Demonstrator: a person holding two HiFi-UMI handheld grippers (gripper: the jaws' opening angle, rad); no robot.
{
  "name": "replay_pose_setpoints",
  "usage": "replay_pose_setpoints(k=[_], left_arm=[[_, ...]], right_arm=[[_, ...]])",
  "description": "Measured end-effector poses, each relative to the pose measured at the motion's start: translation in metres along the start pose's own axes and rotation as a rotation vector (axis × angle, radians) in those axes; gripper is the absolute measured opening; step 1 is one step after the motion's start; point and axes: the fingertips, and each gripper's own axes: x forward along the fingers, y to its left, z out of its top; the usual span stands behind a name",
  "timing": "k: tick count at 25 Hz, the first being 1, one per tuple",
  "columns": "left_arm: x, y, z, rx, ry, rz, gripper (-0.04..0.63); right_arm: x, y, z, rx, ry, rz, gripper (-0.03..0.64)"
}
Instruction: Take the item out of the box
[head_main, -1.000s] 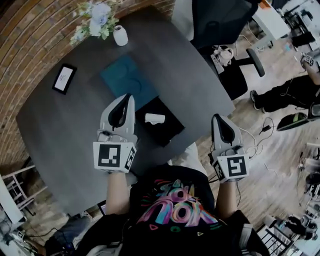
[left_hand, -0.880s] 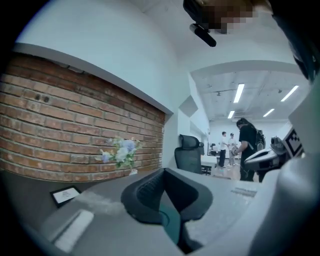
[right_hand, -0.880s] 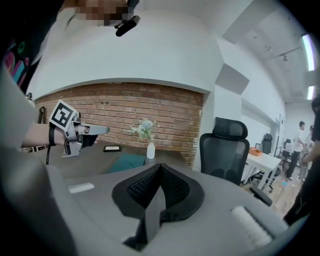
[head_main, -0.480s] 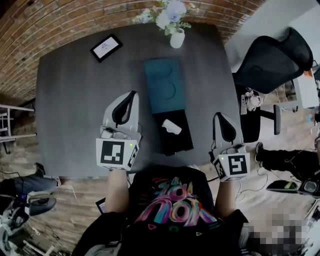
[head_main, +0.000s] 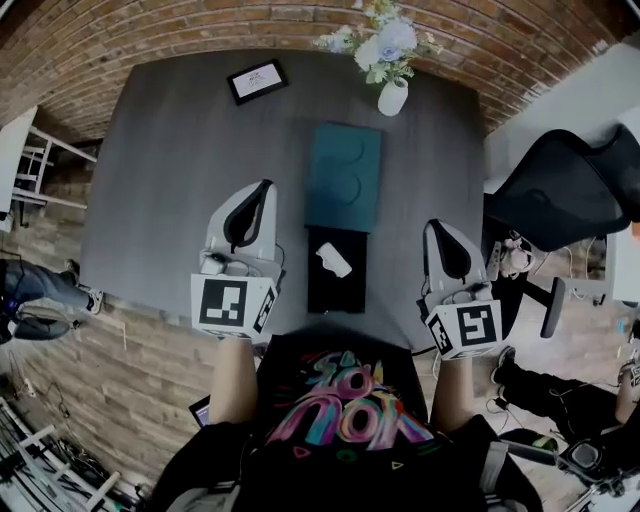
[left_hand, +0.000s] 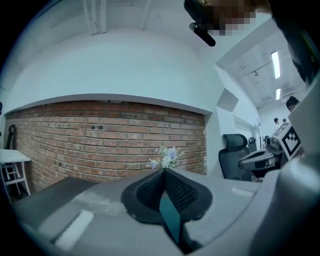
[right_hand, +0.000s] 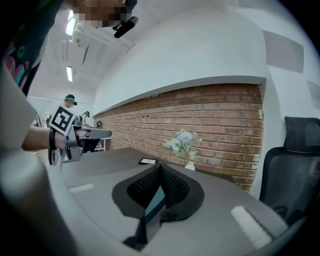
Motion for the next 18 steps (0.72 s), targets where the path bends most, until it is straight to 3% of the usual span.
replay_pose_setpoints(k=[8,18], left_arm=[[-0.017,-0.011,0.016,0.027,-0.008,0.089,0.000],[-0.019,-0.004,0.015,0.013,-0.013,0.056,0.000]], right_arm=[[0.001,-0.004,0.009,0.021,-0.048,0.108,0.002],[0.010,0.029,0.010,0.012,-0.026,0.142,0.002]])
